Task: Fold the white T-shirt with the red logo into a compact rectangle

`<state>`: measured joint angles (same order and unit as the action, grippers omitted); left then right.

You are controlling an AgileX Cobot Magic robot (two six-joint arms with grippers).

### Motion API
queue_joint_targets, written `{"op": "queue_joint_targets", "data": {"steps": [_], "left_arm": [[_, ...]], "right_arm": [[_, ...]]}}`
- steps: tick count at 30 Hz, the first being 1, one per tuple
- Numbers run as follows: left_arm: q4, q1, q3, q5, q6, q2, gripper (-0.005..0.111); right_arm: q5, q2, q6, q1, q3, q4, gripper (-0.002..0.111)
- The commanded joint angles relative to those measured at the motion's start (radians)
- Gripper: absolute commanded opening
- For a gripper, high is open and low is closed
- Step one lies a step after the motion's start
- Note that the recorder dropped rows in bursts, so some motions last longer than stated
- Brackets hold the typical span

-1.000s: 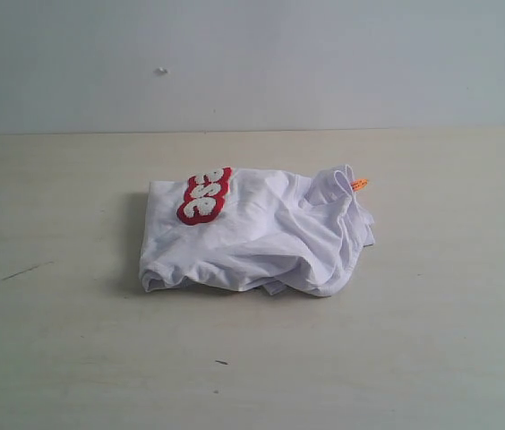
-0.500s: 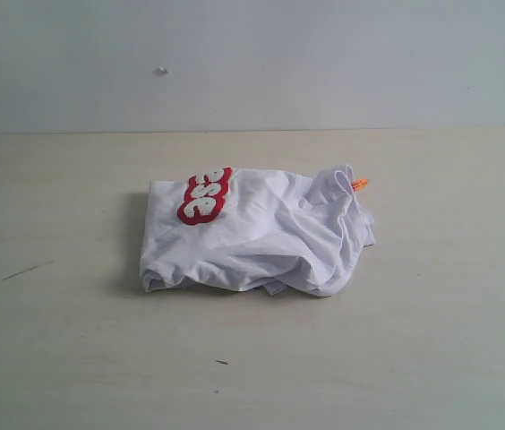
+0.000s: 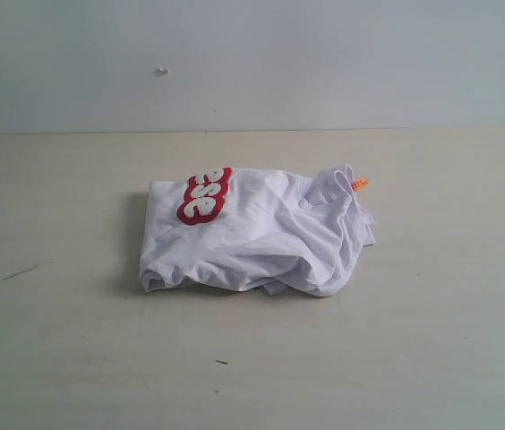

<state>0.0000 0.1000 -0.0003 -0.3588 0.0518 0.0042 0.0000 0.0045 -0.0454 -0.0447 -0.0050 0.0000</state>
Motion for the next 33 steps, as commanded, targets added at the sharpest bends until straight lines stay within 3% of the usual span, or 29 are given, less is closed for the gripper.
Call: {"op": "queue_joint_targets", "data": {"steps": [1, 7, 33], "left_arm": [[0.000, -0.001, 0.000, 0.005, 0.008, -0.004, 0.000], [0.000, -0.001, 0.000, 0.005, 0.008, -0.004, 0.000], [0.000, -0.001, 0.000, 0.005, 0.008, -0.004, 0.000]], "right_arm": [[0.084, -0.005, 0.006, 0.003, 0.005, 0.000, 0.000], [0.259, -0.005, -0.002, 0.003, 0.005, 0.000, 0.000], [0.268, -0.005, -0.006, 0.003, 0.005, -0.007, 0.000]]}}
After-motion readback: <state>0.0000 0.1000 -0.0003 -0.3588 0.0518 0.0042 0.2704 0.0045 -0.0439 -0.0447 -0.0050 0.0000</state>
